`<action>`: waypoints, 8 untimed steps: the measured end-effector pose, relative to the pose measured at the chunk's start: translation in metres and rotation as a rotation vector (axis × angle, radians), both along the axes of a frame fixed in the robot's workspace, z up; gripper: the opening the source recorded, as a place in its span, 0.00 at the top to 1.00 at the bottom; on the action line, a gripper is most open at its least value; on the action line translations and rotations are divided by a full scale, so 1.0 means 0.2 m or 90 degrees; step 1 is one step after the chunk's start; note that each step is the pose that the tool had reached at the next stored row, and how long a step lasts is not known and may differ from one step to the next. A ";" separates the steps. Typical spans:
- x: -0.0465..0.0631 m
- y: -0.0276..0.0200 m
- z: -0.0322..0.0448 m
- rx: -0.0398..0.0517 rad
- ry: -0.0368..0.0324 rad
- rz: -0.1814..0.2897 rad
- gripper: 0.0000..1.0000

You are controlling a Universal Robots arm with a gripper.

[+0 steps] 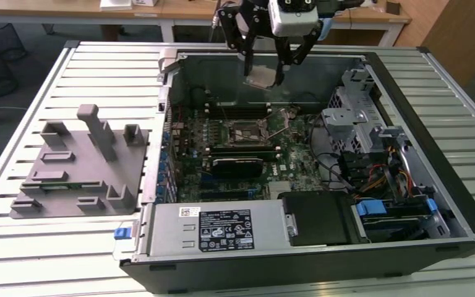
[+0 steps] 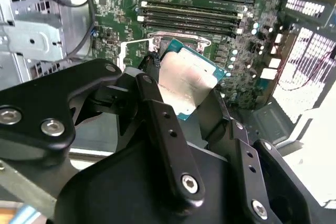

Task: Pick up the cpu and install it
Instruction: 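Place the cpu into insertion slot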

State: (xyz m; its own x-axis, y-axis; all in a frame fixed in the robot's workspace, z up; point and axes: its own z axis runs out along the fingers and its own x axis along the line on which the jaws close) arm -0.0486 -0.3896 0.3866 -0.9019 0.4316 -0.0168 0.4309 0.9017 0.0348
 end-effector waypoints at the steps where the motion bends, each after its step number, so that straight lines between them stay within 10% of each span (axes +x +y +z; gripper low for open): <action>1: 0.00 0.000 -0.002 0.0000 -0.0001 -0.009 0.47; 8: 0.00 0.002 -0.014 0.0000 -0.0007 -0.075 0.47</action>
State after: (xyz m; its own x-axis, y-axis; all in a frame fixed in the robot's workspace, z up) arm -0.0486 -0.3891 0.3837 -0.8448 0.5347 -0.0177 0.5340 0.8448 0.0353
